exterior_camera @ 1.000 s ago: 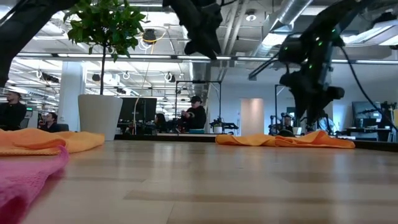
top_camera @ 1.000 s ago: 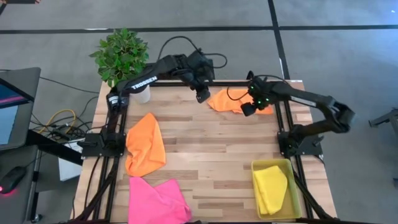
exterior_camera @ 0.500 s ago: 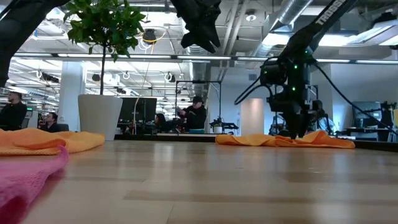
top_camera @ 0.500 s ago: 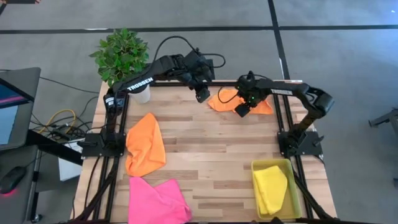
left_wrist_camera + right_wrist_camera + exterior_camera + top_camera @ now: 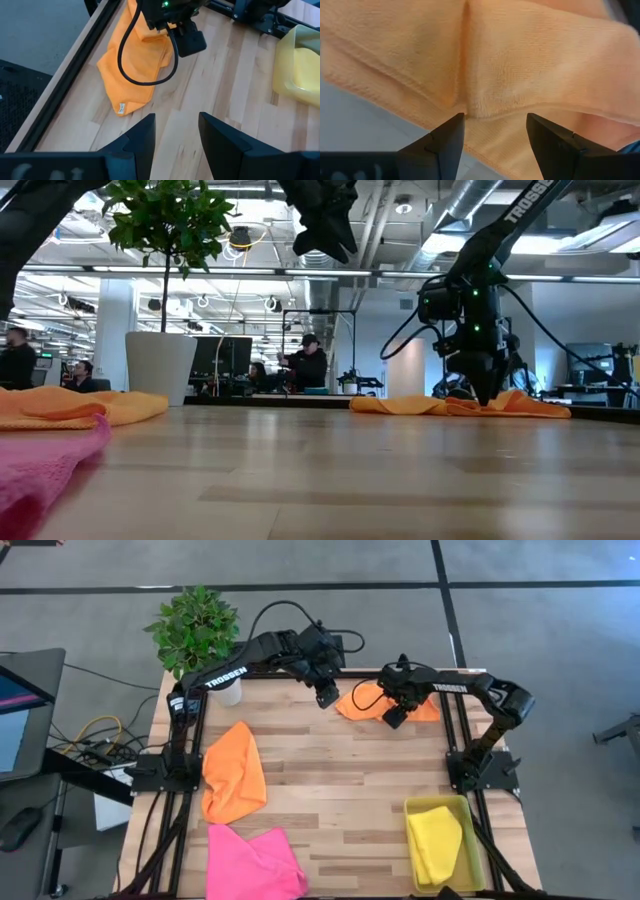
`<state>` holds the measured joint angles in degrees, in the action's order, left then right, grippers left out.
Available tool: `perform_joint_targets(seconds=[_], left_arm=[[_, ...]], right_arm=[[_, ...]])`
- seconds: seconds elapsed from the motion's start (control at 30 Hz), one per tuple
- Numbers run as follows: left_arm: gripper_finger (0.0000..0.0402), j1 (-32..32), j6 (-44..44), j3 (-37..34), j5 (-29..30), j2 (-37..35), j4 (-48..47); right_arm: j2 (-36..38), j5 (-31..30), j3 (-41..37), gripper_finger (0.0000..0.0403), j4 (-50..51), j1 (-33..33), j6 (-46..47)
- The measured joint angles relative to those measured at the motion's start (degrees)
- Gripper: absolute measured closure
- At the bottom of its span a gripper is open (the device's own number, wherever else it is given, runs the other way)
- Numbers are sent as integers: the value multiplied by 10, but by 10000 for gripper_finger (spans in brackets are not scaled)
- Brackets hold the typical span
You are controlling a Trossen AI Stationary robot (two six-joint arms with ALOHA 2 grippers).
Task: Fold microfiber towels
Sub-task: Fold the top right orange cloth
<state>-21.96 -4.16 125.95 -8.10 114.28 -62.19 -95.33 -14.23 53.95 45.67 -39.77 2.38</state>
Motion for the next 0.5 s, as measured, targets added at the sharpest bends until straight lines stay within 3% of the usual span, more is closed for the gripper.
perform_joint_targets(seconds=[0.27,0.5], left_arm=[[260,0,0,0,0,0,0],[260,0,0,0,0,0,0]], right_arm=[[-7,-9,0,198,-13,7,-44],[-34,-9,0,261,-14,7,-55]])
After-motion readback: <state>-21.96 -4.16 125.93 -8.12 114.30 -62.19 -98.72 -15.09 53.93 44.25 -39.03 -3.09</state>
